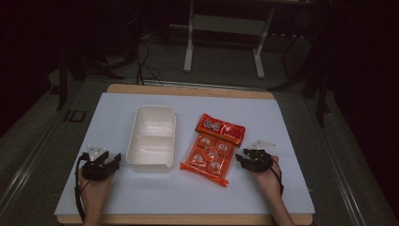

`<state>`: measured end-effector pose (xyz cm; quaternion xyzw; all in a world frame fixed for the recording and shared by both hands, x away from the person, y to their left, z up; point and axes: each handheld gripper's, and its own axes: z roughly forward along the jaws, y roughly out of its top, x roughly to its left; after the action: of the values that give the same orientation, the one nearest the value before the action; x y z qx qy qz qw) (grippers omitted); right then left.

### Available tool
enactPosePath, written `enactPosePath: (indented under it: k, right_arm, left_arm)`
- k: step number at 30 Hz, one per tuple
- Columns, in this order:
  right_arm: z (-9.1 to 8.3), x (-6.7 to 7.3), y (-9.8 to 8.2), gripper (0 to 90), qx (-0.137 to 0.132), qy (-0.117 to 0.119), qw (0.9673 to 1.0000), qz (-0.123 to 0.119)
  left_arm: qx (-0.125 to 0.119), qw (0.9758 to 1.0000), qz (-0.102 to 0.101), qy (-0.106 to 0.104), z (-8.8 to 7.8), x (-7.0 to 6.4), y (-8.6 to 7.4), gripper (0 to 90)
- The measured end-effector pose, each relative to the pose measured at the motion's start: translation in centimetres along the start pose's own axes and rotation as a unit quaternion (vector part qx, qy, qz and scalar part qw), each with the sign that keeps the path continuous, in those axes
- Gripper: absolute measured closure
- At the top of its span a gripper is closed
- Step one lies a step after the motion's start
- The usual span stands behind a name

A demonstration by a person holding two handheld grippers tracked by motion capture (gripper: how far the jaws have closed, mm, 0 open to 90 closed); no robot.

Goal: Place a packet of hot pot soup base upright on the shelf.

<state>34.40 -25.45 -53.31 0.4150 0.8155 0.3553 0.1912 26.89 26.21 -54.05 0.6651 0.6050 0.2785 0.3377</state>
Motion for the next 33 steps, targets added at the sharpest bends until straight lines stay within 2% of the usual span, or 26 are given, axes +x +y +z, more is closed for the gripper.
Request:
enactPosePath:
  k: [4,6,7,8,11,12,13,14,18,19,20,22,25,28,30,33]
  right_arm:
    - [0.1,0.4,0.5,62.2,-0.005,0.003,1.0000,-0.007]
    - [0.2,0.4,0.7,62.2,-0.006,0.005,0.9999,-0.009]
    - [0.5,0.4,1.3,73.0,-0.010,0.010,0.9998,-0.011]
    - [0.6,0.3,1.6,75.4,-0.011,0.011,0.9998,-0.011]
    - [0.8,0.3,1.9,78.0,-0.012,0.010,0.9998,-0.013]
    - [1.0,0.2,2.3,80.8,-0.013,0.008,0.9997,-0.017]
    - [1.7,-0.4,3.5,81.1,-0.012,-0.002,0.9998,-0.018]
    - [1.7,-0.4,3.5,81.1,-0.012,-0.002,0.9998,-0.018]
    - [2.6,-1.5,4.9,75.0,-0.015,-0.012,0.9998,-0.005]
    - [3.1,-2.0,5.5,69.5,-0.010,-0.020,0.9997,-0.004]
    - [3.1,-2.0,5.5,69.5,-0.010,-0.020,0.9997,-0.004]
    - [3.7,-2.5,6.1,60.9,-0.006,-0.027,0.9996,-0.001]
    - [4.5,-3.4,7.1,48.0,-0.002,-0.031,0.9994,0.016]
    - [5.0,-4.4,8.0,41.1,-0.001,-0.039,0.9987,0.031]
    - [5.2,-5.0,8.5,37.9,-0.001,-0.037,0.9984,0.042]
    - [5.9,-5.6,9.0,37.9,0.023,-0.018,0.9981,0.054]
  left_arm:
    - [-0.001,1.0000,0.002,-0.001,0.0,0.0,0.0,50.6]
    - [-0.001,1.0000,0.002,-0.001,0.0,0.0,0.0,50.6]
    - [0.001,1.0000,0.007,0.001,0.0,-0.2,0.0,50.6]
    - [0.001,1.0000,0.007,0.001,0.0,-0.2,0.0,50.6]
    - [0.002,1.0000,0.006,0.001,0.0,-0.2,0.0,50.6]
    - [0.003,1.0000,0.005,0.000,0.0,-0.2,0.0,50.6]
    - [0.003,1.0000,0.004,0.000,0.1,-0.2,0.0,50.6]
    - [0.004,1.0000,0.005,0.000,0.1,-0.2,0.0,50.6]
    - [0.005,1.0000,0.006,0.000,0.1,-0.2,0.0,50.6]
    - [0.004,1.0000,0.006,0.000,0.1,-0.2,0.0,50.6]
    - [0.005,1.0000,0.007,0.000,0.1,-0.2,0.0,50.6]
    - [0.005,1.0000,0.006,0.000,0.1,-0.2,0.0,50.6]
    - [0.005,1.0000,0.006,0.001,0.1,-0.2,0.0,50.6]
    - [0.006,1.0000,0.006,0.001,0.1,-0.2,0.0,50.5]
    - [0.006,1.0000,0.006,0.001,0.2,-0.2,0.0,50.5]
    - [0.006,1.0000,0.005,0.000,0.1,-0.2,0.0,50.4]
